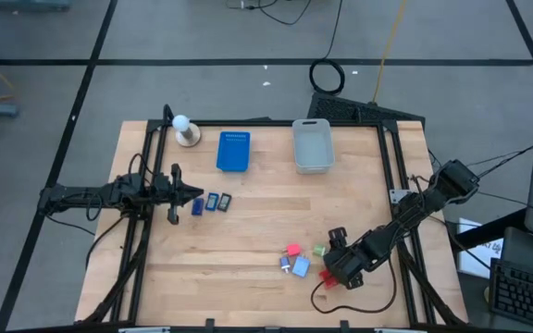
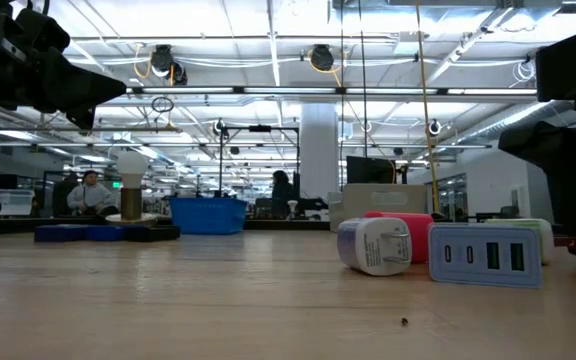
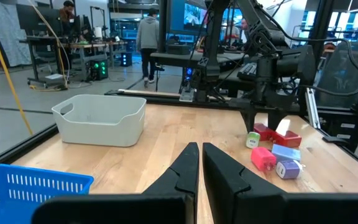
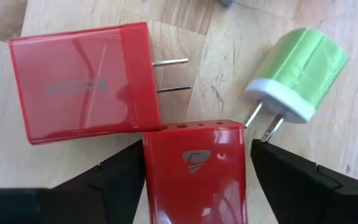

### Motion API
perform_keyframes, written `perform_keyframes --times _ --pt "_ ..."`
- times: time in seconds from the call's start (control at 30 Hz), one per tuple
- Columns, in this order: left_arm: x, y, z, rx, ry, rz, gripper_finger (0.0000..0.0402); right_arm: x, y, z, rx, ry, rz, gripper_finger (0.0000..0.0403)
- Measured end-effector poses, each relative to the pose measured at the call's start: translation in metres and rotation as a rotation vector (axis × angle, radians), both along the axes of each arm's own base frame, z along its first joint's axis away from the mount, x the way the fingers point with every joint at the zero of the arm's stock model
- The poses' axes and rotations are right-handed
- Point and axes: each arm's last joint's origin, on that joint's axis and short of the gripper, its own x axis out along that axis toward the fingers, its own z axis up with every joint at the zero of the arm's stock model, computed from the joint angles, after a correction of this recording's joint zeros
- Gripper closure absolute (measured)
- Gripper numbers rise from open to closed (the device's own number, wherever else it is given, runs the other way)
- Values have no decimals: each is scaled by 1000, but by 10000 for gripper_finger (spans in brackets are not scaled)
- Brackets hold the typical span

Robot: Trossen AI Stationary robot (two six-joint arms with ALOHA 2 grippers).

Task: Pick & Place Office items
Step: Put the right red charger adapter into the gray bin

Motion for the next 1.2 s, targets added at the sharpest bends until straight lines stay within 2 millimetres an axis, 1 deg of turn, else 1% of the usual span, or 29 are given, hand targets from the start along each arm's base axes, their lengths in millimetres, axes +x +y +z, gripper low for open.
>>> perform_keyframes --times 0.23,0.6,1.2 --pt "0 0 0 0 0 0 380 -2 -2 0 -3 30 -26 155" --pt "0 0 0 0 0 0 380 -4 -2 -1 -5 46 -46 174" --pt "0 0 0 0 0 0 380 -4 -3 0 -15 51 -45 180"
